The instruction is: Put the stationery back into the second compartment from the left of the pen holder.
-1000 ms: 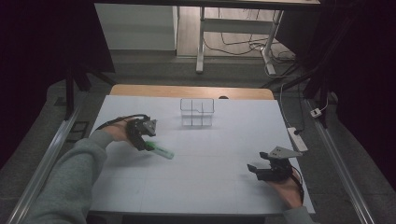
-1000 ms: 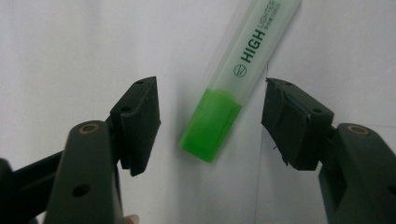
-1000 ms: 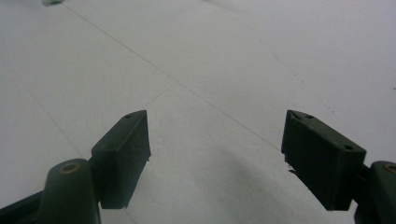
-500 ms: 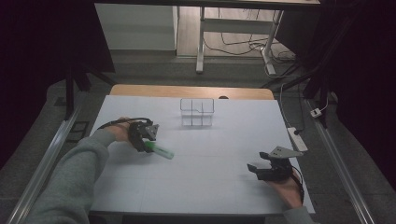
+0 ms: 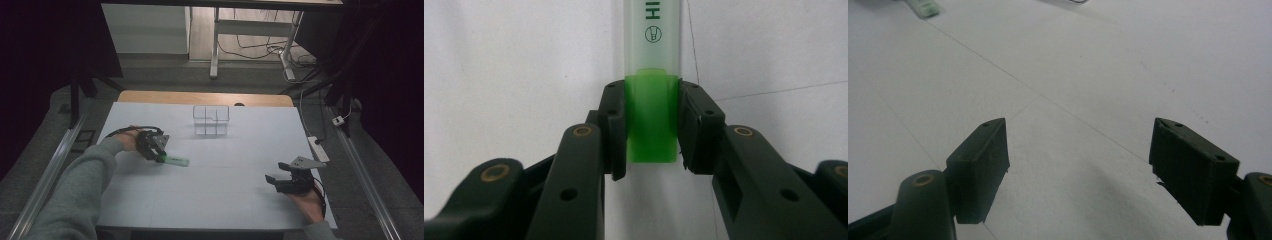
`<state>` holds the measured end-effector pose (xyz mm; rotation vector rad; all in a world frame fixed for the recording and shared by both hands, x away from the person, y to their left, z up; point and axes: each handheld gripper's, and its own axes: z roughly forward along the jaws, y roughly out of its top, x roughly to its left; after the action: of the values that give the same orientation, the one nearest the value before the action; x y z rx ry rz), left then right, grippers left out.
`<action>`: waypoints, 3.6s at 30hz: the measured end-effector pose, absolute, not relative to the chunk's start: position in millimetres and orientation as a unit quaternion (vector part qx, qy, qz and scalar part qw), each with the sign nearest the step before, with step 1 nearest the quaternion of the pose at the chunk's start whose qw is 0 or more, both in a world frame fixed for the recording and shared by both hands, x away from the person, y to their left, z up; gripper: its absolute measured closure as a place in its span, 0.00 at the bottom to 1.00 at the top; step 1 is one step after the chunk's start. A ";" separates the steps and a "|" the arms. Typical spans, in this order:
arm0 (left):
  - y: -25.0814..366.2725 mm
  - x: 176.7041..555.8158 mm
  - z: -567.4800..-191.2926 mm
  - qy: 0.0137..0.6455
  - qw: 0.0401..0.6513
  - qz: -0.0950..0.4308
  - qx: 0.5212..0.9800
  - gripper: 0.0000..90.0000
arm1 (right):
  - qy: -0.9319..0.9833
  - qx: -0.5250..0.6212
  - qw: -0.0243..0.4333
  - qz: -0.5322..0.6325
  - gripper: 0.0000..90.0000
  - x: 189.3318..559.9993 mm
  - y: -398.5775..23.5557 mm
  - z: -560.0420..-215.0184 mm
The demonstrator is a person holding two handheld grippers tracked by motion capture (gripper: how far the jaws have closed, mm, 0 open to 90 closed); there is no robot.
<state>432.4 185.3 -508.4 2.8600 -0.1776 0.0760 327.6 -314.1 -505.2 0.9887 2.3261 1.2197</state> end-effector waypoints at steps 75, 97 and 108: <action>65.9 347.8 -485.8 0.122 0.250 0.113 0.954 0.74 | 0.840 0.271 0.185 0.433 0.27 336.6 -252.7 -476.8; 41.9 345.1 -486.5 0.088 0.220 0.120 0.964 0.74 | 0.890 0.218 0.152 0.371 0.28 354.5 -192.3 -476.3; 35.0 342.8 -488.7 0.070 0.213 0.114 0.968 0.74 | 0.917 0.176 0.124 0.336 0.32 359.5 -170.2 -481.6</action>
<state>342.8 35.0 -488.7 2.6857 0.1939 0.3176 359.5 -170.2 -481.6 0.5142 2.6724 0.9786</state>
